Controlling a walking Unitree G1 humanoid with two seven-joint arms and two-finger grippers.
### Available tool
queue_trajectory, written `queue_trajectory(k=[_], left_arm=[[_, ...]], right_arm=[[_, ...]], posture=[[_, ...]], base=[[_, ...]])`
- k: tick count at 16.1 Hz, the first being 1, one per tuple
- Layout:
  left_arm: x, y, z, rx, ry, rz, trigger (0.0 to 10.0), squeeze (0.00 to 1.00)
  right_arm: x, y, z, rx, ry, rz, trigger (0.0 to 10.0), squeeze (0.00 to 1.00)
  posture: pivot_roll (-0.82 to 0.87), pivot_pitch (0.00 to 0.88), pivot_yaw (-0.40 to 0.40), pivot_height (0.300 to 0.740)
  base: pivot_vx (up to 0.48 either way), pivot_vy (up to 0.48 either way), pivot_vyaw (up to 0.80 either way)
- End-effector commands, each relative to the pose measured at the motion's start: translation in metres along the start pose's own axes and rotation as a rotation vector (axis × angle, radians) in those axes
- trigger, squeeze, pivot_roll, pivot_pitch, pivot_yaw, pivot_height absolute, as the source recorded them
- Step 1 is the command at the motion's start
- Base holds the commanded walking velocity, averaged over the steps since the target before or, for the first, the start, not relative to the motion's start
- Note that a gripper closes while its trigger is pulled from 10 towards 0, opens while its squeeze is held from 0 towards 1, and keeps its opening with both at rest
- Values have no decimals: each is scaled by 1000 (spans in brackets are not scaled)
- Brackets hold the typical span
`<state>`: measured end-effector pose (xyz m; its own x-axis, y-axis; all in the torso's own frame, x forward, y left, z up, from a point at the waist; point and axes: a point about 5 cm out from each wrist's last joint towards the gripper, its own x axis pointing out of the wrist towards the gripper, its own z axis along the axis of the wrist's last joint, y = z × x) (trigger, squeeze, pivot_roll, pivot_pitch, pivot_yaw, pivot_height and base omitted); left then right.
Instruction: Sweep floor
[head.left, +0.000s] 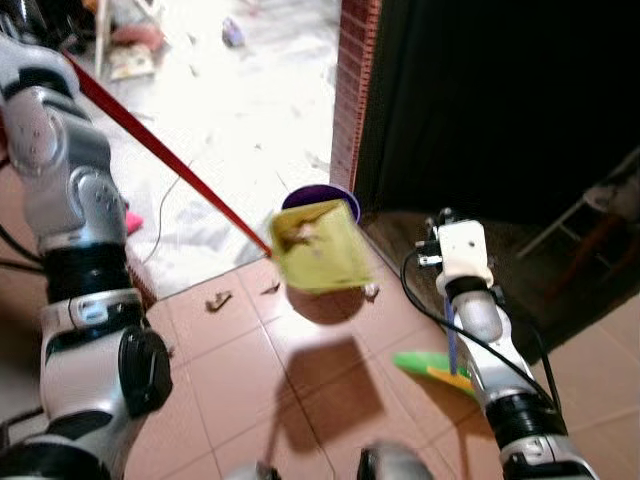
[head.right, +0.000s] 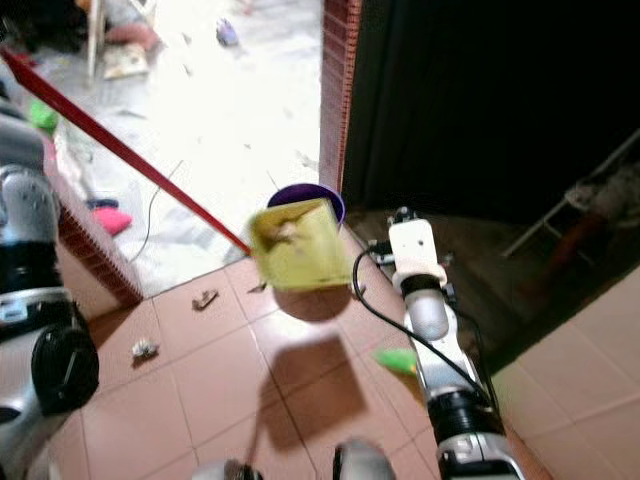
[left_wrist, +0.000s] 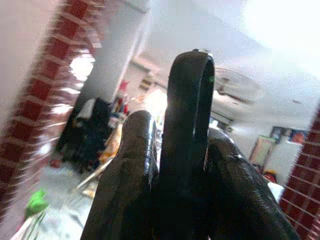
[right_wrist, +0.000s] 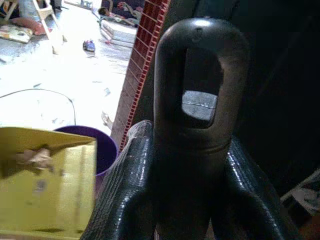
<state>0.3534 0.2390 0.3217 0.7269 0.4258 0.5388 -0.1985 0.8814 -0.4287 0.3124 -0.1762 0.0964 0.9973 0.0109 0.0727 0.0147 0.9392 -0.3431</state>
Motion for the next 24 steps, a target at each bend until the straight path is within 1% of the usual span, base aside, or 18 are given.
queue_trajectory(k=[1, 4, 6, 9, 11, 18, 21, 22, 24], left_arm=[[3, -10, 9, -36, -60, -19, 10000, 0], [-3, -18, -3, -35, -31, -33, 10000, 0], [-3, -22, -3, -25, -41, -43, 10000, 0], [0, -26, 1, -23, -59, -52, 10000, 0], [2, -26, 2, -21, -63, -49, 10000, 0], [0, -30, -3, -9, -60, -54, 10000, 0], [6, -28, -1, 32, -84, -67, 10000, 0], [5, -30, -1, 52, -94, -82, 10000, 0], [1, -37, -6, 54, -87, -103, 10000, 0]], right_arm=[[3, -4, 6, -13, -32, -5, 10000, 0], [1, -2, 5, -7, -34, 3, 10000, 0], [-1, -2, 3, -2, -27, 5, 10000, 0], [-2, -1, 3, -1, -23, 9, 10000, 0], [-2, 1, 2, 2, -23, 16, 10000, 0], [-3, 3, 2, -1, -24, 29, 10000, 0], [-4, 3, 1, -1, -22, 31, 10000, 0], [-4, 3, 1, -1, -23, 34, 10000, 0], [-4, 4, 2, -1, -25, 38, 10000, 0]], posture=[[-121, 0, 54, 740], [-122, 0, 55, 740], [-124, 0, 59, 740], [-122, 0, 60, 740], [-120, 0, 58, 740], [-126, 0, 62, 740], [-125, 0, 59, 740], [-124, 0, 57, 740], [-124, 0, 55, 740]], base=[[431, 0, 0], [430, 0, 0], [428, 0, 0], [426, 0, 0], [409, 251, 0], [409, 249, 0], [399, 264, 0], [386, 285, 0], [302, 156, 0]])
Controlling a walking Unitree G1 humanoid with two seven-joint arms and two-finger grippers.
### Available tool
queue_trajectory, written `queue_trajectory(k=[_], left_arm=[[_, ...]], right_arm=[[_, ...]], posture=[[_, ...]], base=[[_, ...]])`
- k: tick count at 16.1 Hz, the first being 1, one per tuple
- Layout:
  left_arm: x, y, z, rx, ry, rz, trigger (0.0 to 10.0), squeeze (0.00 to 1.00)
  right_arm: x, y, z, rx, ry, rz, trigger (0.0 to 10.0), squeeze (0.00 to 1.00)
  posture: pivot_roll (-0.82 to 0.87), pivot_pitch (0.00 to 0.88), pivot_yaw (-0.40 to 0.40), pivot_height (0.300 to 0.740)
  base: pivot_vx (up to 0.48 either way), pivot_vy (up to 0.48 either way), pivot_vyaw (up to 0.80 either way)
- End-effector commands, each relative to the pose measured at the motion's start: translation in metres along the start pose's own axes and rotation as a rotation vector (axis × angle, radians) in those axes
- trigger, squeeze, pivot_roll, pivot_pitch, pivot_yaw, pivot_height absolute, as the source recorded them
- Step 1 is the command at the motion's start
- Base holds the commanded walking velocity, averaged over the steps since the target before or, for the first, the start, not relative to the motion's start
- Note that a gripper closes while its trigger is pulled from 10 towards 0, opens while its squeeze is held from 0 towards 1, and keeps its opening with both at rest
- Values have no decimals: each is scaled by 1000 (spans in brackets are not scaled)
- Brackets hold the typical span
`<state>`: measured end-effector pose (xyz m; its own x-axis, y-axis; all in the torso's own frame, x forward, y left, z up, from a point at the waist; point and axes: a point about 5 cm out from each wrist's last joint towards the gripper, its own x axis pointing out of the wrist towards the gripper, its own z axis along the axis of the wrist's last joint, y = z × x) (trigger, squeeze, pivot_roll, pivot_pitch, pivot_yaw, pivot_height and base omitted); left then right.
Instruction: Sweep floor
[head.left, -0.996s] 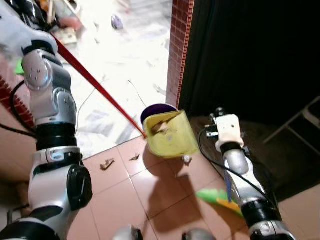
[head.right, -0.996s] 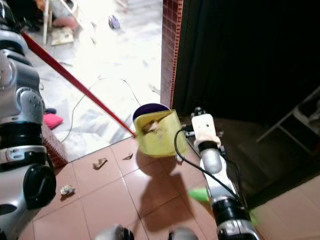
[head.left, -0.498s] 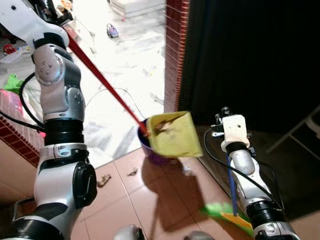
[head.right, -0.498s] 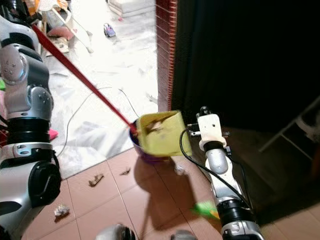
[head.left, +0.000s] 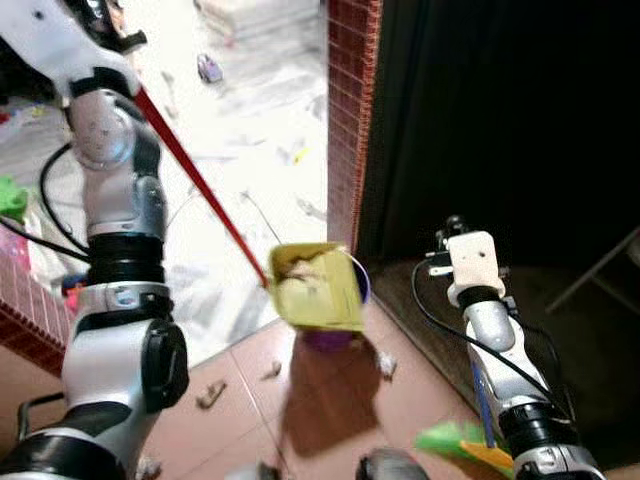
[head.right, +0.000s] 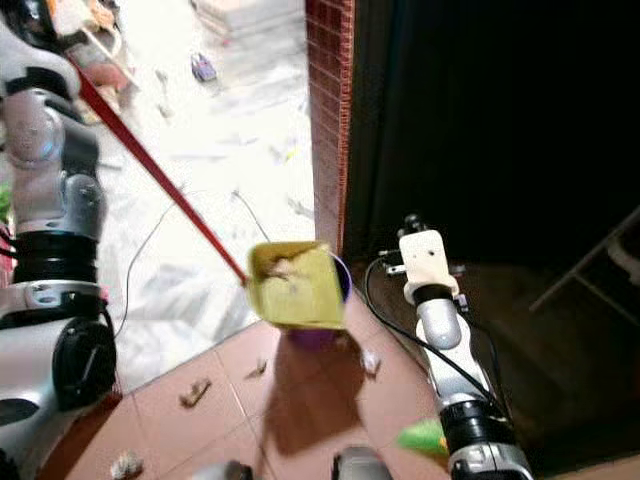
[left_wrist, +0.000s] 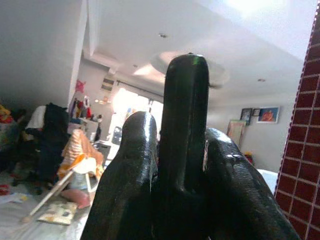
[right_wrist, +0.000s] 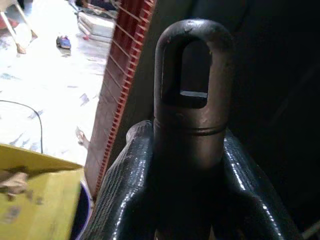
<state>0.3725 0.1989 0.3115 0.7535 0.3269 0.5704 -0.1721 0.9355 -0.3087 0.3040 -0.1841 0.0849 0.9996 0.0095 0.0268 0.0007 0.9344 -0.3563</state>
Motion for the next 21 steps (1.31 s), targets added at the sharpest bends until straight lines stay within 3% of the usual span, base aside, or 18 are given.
queue_trajectory(k=[1, 9, 13, 17, 21], left_arm=[[6, -7, 20, -4, -110, -28, 10000, 0], [4, -31, 18, 56, -168, -16, 10000, 0], [-3, -66, 13, 72, -197, -144, 10000, 0], [-35, -117, 8, 5, -209, -367, 10000, 0], [-71, -149, 4, -1, -265, -573, 10000, 0]], right_arm=[[5, 8, 16, 12, -71, 25, 10000, 0], [4, 10, 17, 14, -74, 27, 10000, 0], [-9, 0, 6, -13, -50, 19, 10000, 0], [-14, -7, 0, -27, -33, -6, 10000, 0], [-12, -6, 4, -22, -45, -14, 10000, 0]], posture=[[-125, 0, 54, 740], [-147, 0, 65, 740], [-168, 0, 79, 740], [-179, 0, 97, 740], [-180, 0, 104, 740]], base=[[0, 0, 0], [0, 0, 0], [0, 0, 0], [0, 0, 0], [0, 0, 0]])
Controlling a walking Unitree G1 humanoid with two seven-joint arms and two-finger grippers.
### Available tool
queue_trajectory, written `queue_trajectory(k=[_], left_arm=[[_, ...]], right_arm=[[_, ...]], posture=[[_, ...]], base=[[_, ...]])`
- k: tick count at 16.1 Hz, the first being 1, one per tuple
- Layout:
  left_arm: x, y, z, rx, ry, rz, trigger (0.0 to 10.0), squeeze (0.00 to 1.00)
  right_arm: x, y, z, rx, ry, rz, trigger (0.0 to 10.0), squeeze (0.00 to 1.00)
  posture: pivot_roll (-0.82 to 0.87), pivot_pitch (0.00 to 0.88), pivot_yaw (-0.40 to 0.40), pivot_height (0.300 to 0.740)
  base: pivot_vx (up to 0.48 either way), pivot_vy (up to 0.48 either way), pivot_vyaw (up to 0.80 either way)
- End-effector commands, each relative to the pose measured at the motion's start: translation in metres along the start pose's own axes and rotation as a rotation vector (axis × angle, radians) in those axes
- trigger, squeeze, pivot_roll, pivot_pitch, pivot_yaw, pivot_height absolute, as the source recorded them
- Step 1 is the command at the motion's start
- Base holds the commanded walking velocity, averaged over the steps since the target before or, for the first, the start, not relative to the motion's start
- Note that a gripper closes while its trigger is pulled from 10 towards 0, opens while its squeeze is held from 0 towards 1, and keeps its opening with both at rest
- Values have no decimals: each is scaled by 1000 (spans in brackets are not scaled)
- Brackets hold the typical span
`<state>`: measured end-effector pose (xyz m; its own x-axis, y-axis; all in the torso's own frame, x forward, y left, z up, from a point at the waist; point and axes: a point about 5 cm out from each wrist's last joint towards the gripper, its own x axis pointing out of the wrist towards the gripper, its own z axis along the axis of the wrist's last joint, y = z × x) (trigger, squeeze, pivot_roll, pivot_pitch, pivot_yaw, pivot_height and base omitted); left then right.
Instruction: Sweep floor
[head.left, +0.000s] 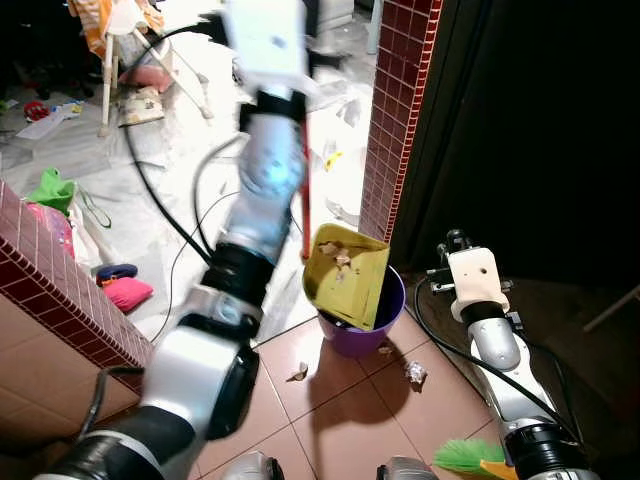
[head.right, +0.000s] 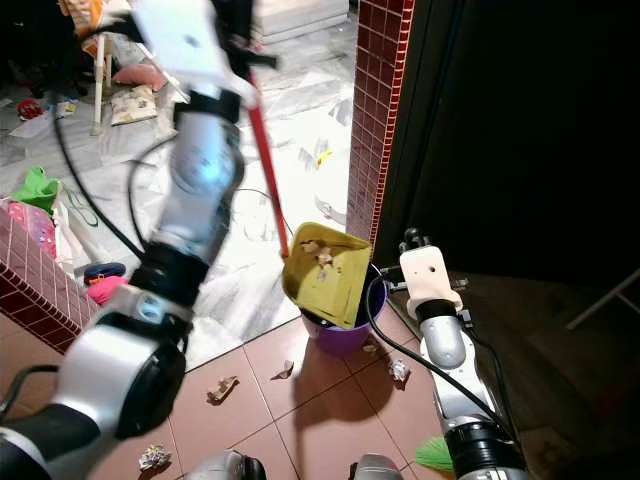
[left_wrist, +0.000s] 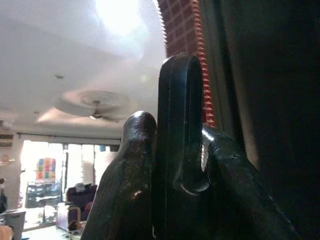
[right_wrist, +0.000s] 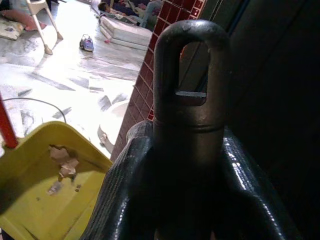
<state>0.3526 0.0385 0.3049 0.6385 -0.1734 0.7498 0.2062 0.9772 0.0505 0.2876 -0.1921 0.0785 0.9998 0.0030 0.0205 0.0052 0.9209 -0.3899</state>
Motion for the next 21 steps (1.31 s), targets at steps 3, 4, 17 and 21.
queue_trajectory(k=[3, 4, 17, 21], left_arm=[[-13, -35, 20, 55, -195, -254, 10000, 0], [-20, -47, 27, 80, -267, -358, 10000, 0], [-53, -65, 31, 60, -301, -566, 10000, 0], [-61, -68, 32, 48, -292, -623, 10000, 0]], right_arm=[[4, 0, 13, 16, -56, -8, 10000, 0], [3, 0, 13, 16, -57, -9, 10000, 0], [12, -1, 16, 7, -66, -4, 10000, 0], [12, 0, 15, 3, -61, 1, 10000, 0]], posture=[[-179, 0, 104, 740], [-180, 0, 105, 740], [-167, 0, 89, 740], [-161, 0, 88, 740]], base=[[0, 0, 0], [0, 0, 0], [0, 0, 0], [0, 0, 0]])
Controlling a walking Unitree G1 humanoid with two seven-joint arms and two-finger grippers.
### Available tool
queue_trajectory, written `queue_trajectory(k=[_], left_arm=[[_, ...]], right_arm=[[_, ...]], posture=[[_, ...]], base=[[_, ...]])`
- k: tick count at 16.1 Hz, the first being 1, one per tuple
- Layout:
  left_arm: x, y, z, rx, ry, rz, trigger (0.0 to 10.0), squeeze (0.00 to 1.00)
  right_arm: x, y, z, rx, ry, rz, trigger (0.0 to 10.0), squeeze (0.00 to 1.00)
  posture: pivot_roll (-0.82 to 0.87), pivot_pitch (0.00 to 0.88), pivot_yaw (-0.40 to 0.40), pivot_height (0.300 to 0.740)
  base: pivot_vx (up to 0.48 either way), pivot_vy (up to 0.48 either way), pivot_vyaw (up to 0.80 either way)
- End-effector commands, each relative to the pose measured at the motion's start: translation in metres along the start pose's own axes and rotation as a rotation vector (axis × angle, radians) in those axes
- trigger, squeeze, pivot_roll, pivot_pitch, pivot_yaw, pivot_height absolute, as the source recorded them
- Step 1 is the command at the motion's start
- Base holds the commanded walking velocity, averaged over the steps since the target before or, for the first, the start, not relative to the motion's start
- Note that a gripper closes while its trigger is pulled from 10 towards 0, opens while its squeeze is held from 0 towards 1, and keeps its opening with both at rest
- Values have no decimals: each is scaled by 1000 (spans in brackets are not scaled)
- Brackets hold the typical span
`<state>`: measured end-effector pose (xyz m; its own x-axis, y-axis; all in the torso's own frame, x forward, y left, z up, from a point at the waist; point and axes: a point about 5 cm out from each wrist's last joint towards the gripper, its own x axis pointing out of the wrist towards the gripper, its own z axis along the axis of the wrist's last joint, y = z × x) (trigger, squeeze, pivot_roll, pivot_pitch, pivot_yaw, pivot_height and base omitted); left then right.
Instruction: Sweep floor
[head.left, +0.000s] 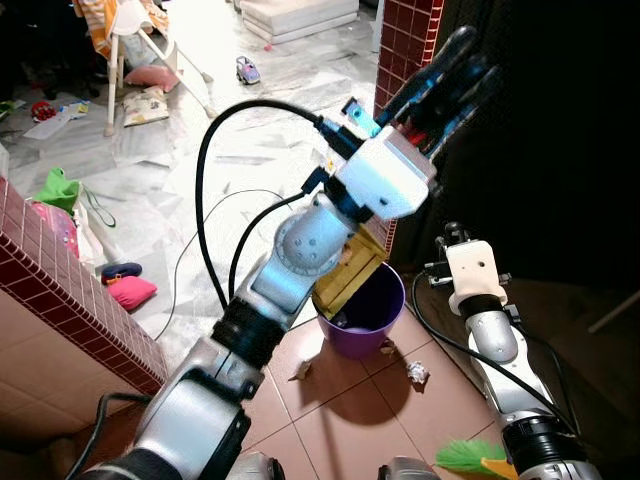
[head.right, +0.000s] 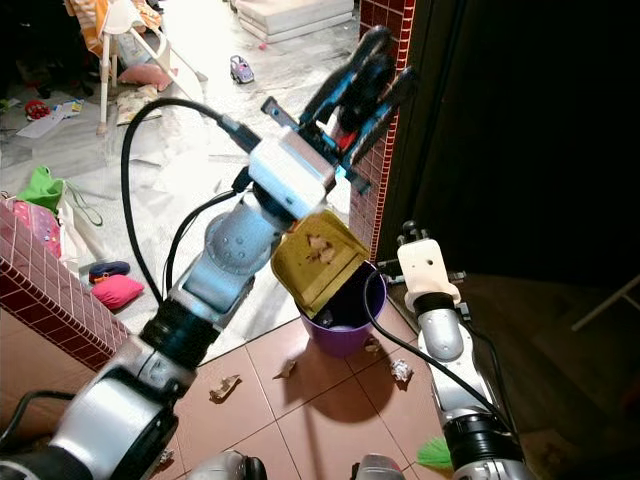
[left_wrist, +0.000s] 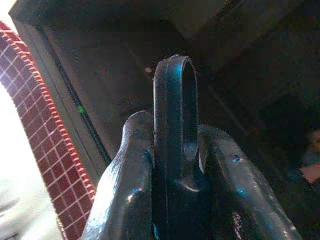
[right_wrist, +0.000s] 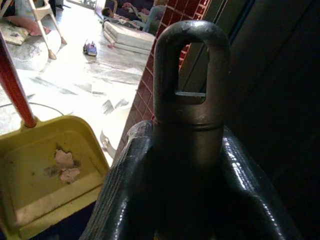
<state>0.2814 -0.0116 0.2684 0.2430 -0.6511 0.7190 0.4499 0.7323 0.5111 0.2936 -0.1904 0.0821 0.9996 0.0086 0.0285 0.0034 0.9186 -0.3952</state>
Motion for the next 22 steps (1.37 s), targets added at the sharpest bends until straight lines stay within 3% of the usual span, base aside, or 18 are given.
queue_trajectory(k=[1, 4, 5, 6, 7, 8, 9, 10, 11, 12, 13, 15, 16, 17, 18, 19, 20, 22], left_arm=[[4, 7, 7, 50, -29, 16, 10000, 0], [7, 3, 8, 39, -37, -51, 10000, 0], [7, 13, 7, 30, -19, 33, 10000, 0], [6, 5, 5, 3, -2, -27, 10000, 0], [2, -3, 15, 103, -82, -120, 10000, 0], [5, 7, 8, 8, -12, -9, 10000, 0], [4, 2, 12, 77, -52, -82, 10000, 0], [5, 4, 8, 20, -18, -36, 10000, 0], [0, -15, 18, 60, -86, -169, 10000, 0], [5, 8, 7, 34, -10, -16, 10000, 0], [7, 15, 2, 15, 23, 23, 10000, 0], [1, -18, 17, 18, -63, -164, 10000, 0], [3, -8, 15, 59, -61, -129, 10000, 0], [9, 23, 4, 34, 18, 57, 10000, 0], [10, 23, 3, 41, 18, 37, 10000, 0], [3, -5, 12, -6, -27, -90, 10000, 0], [-2, -13, 14, -32, -23, -95, 10000, 0], [2, 1, 8, 3, 6, -29, 10000, 0]], right_arm=[[6, 0, 11, 7, -52, -2, 10000, 0], [7, 0, 12, 8, -53, -5, 10000, 0], [8, 0, 12, 5, -56, -1, 10000, 0], [9, -2, 12, 4, -56, -3, 10000, 0], [11, -2, 13, 4, -58, -7, 10000, 0], [12, -3, 13, 1, -60, -7, 10000, 0], [12, -3, 13, 1, -60, -6, 10000, 0], [13, -3, 13, 0, -60, -4, 10000, 0], [13, 0, 14, 3, -61, 1, 10000, 0], [14, 0, 15, 0, -67, 3, 10000, 0], [14, -1, 14, 5, -59, -4, 10000, 0], [14, 2, 14, 1, -65, 12, 10000, 0], [14, 2, 15, -2, -70, 13, 10000, 0], [15, -1, 14, -4, -70, 0, 10000, 0], [16, -3, 13, 5, -57, -17, 10000, 0], [16, 0, 12, 9, -55, -4, 10000, 0], [16, 3, 14, -6, -72, 14, 10000, 0], [18, 0, 14, 1, -69, -6, 10000, 0]], posture=[[-169, 0, 92, 740], [-164, 0, 83, 740], [-171, 0, 87, 740], [-164, 0, 79, 740], [-172, 0, 86, 740], [-166, 0, 80, 740], [-169, 0, 84, 740], [-161, 0, 73, 740], [-168, 0, 84, 740], [-170, 0, 81, 740], [-161, 0, 73, 740], [-165, 0, 75, 740], [-174, 0, 88, 740], [-167, 0, 79, 740], [-157, 0, 70, 740], [-165, 0, 80, 740], [-164, 0, 83, 740], [-164, 0, 83, 740]], base=[[0, 0, 0], [0, 0, 0], [0, 0, 0], [0, 0, 0], [0, 0, 0], [0, 0, 0], [0, 0, 0], [0, 0, 0], [0, 0, 0], [0, 0, 0], [0, 0, 0], [0, 0, 0], [0, 0, 0], [0, 0, 0], [0, 0, 0], [0, 0, 0], [0, 0, 0], [0, 0, 0]])
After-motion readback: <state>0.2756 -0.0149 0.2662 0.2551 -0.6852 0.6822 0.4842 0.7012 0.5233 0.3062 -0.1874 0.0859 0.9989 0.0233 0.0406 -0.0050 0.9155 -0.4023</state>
